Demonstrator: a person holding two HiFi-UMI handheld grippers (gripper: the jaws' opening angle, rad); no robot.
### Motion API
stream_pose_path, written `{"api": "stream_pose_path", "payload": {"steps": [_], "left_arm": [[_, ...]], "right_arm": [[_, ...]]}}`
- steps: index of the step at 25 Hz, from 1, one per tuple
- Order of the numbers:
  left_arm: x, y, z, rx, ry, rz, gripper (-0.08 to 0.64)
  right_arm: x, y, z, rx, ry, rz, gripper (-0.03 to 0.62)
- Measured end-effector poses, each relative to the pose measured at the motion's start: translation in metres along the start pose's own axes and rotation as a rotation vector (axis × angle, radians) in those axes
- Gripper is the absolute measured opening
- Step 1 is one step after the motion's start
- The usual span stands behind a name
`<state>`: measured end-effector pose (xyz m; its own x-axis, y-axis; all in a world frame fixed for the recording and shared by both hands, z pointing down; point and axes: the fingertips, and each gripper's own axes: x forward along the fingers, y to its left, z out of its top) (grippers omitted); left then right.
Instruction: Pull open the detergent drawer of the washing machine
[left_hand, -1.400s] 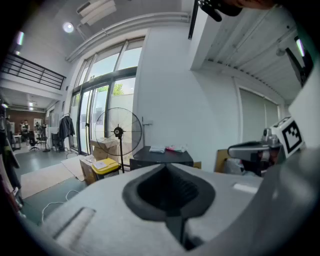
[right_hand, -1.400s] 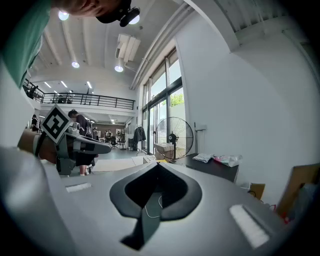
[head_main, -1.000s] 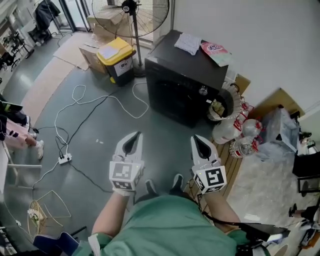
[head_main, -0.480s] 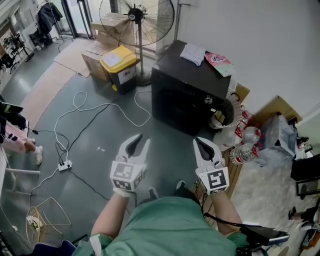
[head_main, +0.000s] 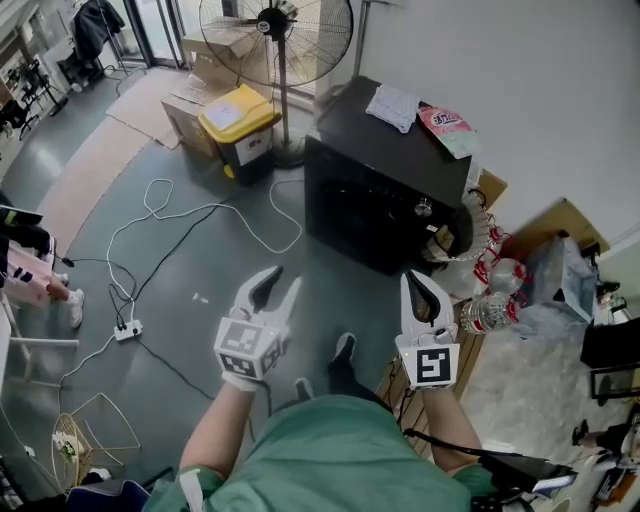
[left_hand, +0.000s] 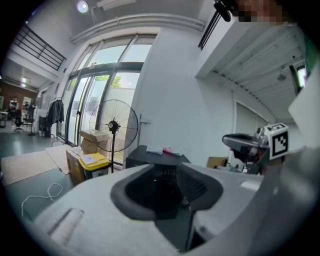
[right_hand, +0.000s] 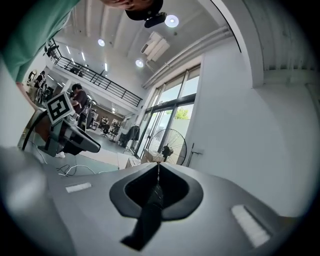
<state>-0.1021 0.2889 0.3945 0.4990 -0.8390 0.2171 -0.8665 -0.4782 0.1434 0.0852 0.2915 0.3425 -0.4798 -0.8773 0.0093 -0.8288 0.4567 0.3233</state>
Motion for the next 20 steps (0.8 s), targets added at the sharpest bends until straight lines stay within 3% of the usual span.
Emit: {"api": "stream_pose_path", "payload": {"steps": [2, 4, 8, 10, 15, 20], "left_arm": [[0.02, 0.005, 0.004, 0.008, 0.008, 0.013, 0.144], [0.041, 0.011, 0.01, 0.019, 0.014, 0.031, 0.152], [0.09, 0.018, 0.02, 0.027, 0.021, 0.066, 0.153], [0.114, 0.021, 0.023, -0.014, 0.023, 0.06, 0.155], [0.155, 0.03, 0.022, -0.199, 0.021, 0.023, 0.161], [0.181, 0.04, 0.018, -0.231, 0.044, 0.044, 0.161]], "right_arm": [[0.018, -0.015, -0.013, 0.043, 0.021, 0.003, 0.01], [0.039, -0.028, -0.023, 0.083, 0.056, 0.026, 0.077], [0.075, -0.055, -0.038, 0.123, 0.051, 0.085, 0.1], [0.09, -0.068, -0.048, 0.145, 0.037, 0.125, 0.103], [0.123, -0.102, -0.068, 0.247, 0.035, 0.204, 0.103], [0.147, -0.124, -0.083, 0.288, 0.052, 0.22, 0.103]]}}
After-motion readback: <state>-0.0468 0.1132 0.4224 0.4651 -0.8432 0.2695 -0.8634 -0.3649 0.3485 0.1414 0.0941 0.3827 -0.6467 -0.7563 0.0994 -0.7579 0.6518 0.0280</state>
